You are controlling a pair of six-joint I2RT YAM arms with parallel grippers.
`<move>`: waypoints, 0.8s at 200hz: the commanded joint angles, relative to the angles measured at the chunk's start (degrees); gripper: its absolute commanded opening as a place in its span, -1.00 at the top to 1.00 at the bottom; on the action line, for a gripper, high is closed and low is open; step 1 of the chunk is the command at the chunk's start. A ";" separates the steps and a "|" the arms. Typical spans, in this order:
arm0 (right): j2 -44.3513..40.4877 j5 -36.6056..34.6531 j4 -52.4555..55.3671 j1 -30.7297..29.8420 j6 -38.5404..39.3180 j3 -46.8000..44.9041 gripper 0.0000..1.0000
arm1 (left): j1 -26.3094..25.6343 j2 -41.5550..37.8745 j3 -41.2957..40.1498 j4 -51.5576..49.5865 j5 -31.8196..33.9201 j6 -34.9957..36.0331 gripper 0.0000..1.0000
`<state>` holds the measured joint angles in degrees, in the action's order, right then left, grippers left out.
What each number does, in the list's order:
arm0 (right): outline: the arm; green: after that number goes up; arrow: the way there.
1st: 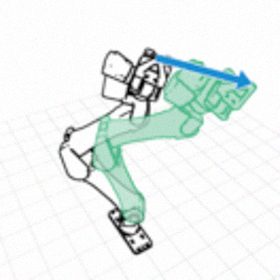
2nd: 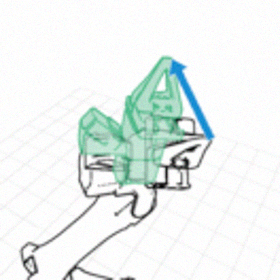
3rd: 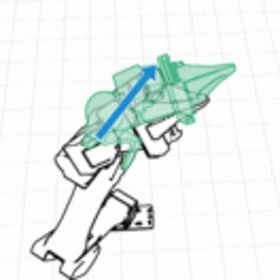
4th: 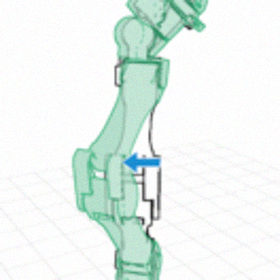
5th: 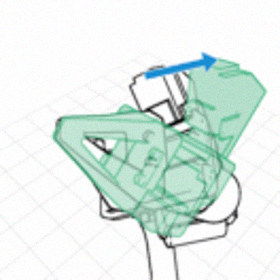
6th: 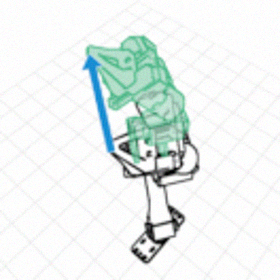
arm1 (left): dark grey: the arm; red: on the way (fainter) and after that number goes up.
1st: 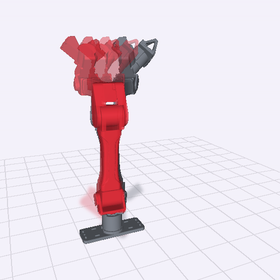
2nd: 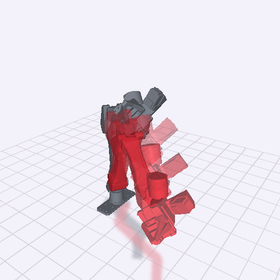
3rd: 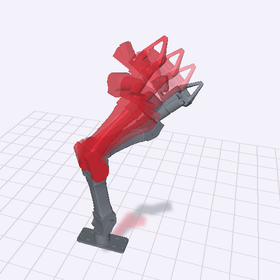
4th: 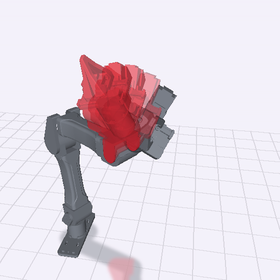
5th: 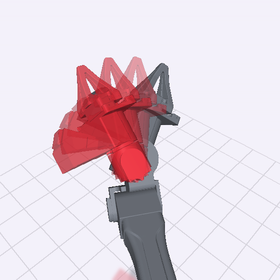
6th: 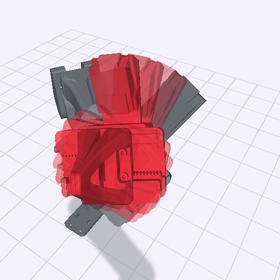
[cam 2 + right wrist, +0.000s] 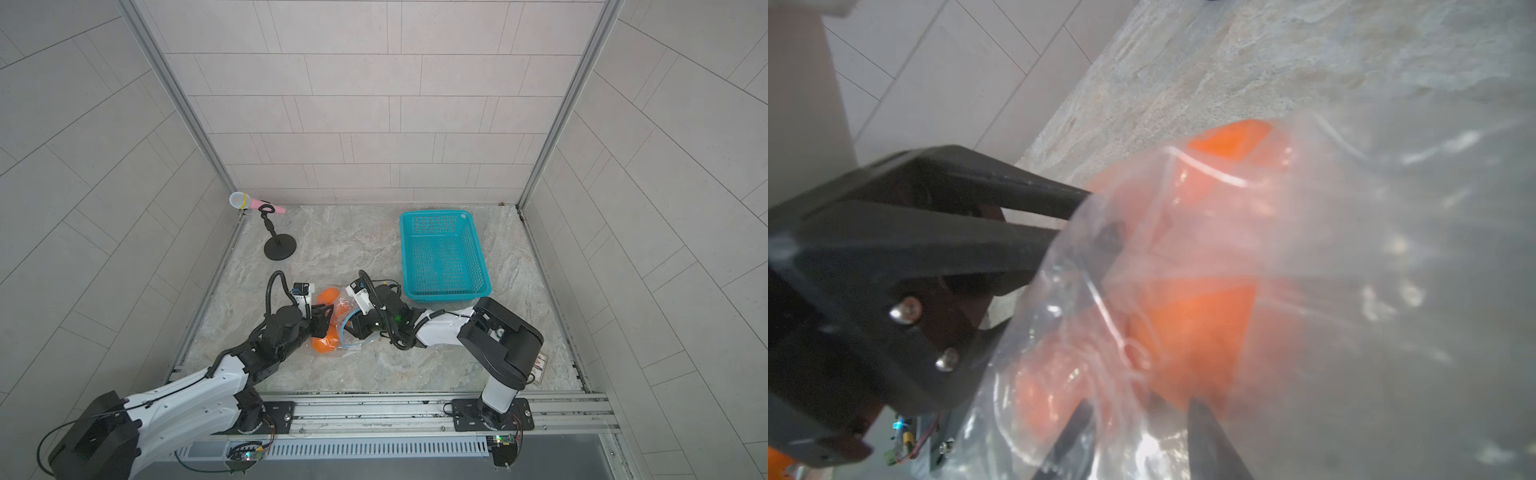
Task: Open the zip-top bag and take out the orange
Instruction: Pick up the orange from the zipper food storage bag.
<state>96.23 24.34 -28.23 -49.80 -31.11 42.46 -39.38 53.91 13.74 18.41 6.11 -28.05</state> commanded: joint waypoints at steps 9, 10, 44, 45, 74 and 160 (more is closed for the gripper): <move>-0.06 -8.14 4.82 0.31 5.78 2.87 0.06 | 0.18 2.13 -1.05 5.04 0.77 -0.34 0.19; 0.07 -8.15 4.92 0.32 5.92 3.06 0.06 | 0.18 2.23 -1.02 5.00 0.76 -0.34 0.19; 6.23 -2.31 0.93 0.32 6.67 6.22 -0.06 | 0.18 2.20 -1.18 4.69 3.35 0.55 0.18; 6.37 -2.29 0.91 0.32 6.67 6.27 -0.06 | 0.18 2.18 -1.17 4.61 3.54 0.68 0.18; 7.70 -3.93 -0.94 0.32 7.60 6.00 -0.10 | 0.53 4.09 -1.84 5.06 6.24 1.53 0.29; 3.26 -2.00 -9.34 0.49 13.60 0.95 -0.13 | 1.46 14.28 -1.68 17.88 4.02 1.86 0.56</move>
<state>98.04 19.42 -32.40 -49.45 -20.95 43.59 -38.41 66.15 12.08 33.80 10.55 -25.93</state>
